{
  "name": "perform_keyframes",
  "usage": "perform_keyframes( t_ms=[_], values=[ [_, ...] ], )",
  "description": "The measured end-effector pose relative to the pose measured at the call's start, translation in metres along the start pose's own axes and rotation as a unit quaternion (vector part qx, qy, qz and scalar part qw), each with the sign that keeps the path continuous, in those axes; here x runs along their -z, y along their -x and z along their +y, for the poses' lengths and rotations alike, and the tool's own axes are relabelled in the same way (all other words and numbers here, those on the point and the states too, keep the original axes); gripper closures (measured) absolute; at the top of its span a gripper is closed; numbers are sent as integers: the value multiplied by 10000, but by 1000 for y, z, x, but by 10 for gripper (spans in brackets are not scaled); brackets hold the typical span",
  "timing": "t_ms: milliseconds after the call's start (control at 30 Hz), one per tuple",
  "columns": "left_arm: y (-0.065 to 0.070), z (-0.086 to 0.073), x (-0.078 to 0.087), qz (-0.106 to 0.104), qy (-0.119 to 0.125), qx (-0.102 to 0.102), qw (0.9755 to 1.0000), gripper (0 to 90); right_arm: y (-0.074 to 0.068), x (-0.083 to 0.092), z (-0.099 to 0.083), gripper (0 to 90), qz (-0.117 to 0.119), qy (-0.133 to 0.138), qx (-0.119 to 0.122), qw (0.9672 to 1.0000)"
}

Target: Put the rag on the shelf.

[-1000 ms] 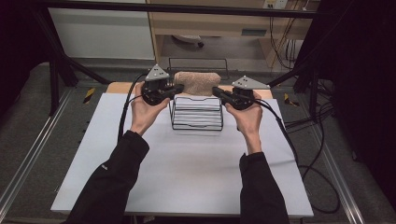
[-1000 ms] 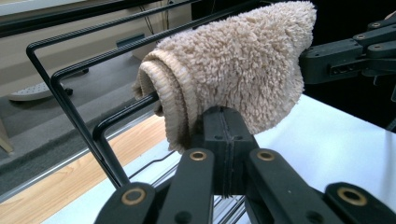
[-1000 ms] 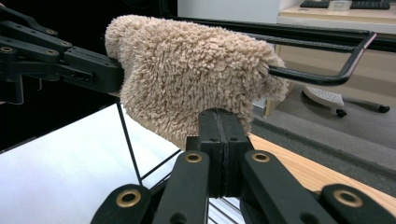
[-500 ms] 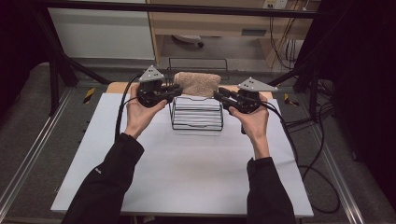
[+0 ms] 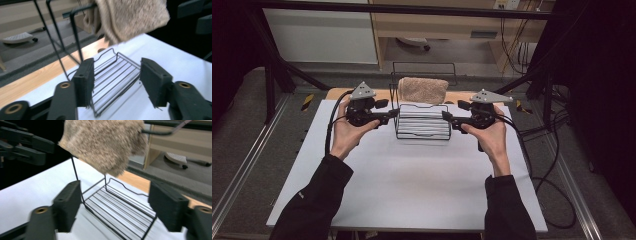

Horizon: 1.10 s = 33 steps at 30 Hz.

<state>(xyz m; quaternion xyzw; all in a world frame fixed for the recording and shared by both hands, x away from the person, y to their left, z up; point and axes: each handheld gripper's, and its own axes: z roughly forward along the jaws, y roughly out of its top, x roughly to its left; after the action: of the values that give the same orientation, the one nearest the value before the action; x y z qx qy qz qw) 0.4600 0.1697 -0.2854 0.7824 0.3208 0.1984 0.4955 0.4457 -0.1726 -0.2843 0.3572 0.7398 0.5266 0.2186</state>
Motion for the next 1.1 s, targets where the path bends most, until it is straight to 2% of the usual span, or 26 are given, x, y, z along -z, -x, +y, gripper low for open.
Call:
perform_keyframes(
  t_ms=[167, 200, 500, 567, 600, 667, 800, 1100],
  values=[
    [-2, -14, 4, 83, -152, 16, 9998, 304, 5, 6, -10, 145, -12, -92, -66, 9999],
    [-3, -22, 6, 148, -230, 20, 9996, 275, 6, 6, -13, 124, -6, -125, -79, 9999],
    [-5, -57, 12, 262, -458, 140, 9985, 130, 11, 11, -40, 52, -14, -325, -256, 9991],
    [-5, -61, 13, 263, -483, 127, 9984, 127, 13, 12, -47, 48, -22, -337, -287, 9990],
    [-5, -69, 15, 285, -516, 125, 9982, 122, 13, 13, -50, 47, -17, -326, -310, 9990],
    [-5, -73, 16, 280, -543, 120, 9981, 113, 14, 14, -57, 45, 6, -334, -362, 9988],
    [-4, -93, 21, 252, -595, 99, 9979, 105, 15, 16, -70, 44, 70, -410, -433, 9982],
    [-6, -129, 31, 189, -636, 161, 9977, 100, 17, 21, -104, 44, 159, -553, -543, 9969]
  ],
)
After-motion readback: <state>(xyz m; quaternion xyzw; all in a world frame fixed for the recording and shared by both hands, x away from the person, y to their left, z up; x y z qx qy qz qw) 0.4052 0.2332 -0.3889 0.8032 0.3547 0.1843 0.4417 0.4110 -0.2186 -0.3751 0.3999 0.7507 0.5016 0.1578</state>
